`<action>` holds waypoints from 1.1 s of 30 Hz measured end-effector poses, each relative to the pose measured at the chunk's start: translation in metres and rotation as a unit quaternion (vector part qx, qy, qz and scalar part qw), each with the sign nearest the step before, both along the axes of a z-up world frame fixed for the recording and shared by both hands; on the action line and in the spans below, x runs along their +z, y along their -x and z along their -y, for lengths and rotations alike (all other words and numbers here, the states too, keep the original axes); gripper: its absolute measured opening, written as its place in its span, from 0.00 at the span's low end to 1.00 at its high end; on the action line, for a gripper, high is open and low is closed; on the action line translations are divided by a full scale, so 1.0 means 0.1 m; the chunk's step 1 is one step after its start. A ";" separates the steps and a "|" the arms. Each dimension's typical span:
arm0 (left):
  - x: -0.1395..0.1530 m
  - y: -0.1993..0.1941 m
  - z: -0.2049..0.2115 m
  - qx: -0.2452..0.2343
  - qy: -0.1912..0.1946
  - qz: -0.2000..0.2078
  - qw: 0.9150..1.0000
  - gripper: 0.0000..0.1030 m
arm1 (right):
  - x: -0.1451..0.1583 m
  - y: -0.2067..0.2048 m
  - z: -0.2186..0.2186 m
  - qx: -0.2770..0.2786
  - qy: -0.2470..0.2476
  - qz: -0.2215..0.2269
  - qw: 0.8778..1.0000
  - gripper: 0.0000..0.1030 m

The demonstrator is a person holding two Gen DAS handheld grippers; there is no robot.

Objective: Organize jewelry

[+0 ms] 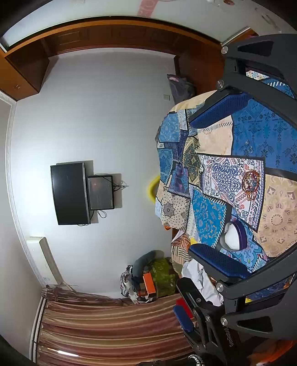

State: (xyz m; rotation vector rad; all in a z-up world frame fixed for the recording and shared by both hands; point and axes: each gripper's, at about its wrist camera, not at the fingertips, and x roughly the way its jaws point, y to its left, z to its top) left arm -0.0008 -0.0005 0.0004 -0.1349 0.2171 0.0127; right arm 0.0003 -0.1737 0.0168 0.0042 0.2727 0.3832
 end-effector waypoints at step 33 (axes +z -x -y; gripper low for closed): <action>0.00 0.00 0.01 0.001 0.000 0.000 1.000 1.00 | -0.04 -0.02 -0.01 0.001 0.001 -0.002 1.000 0.97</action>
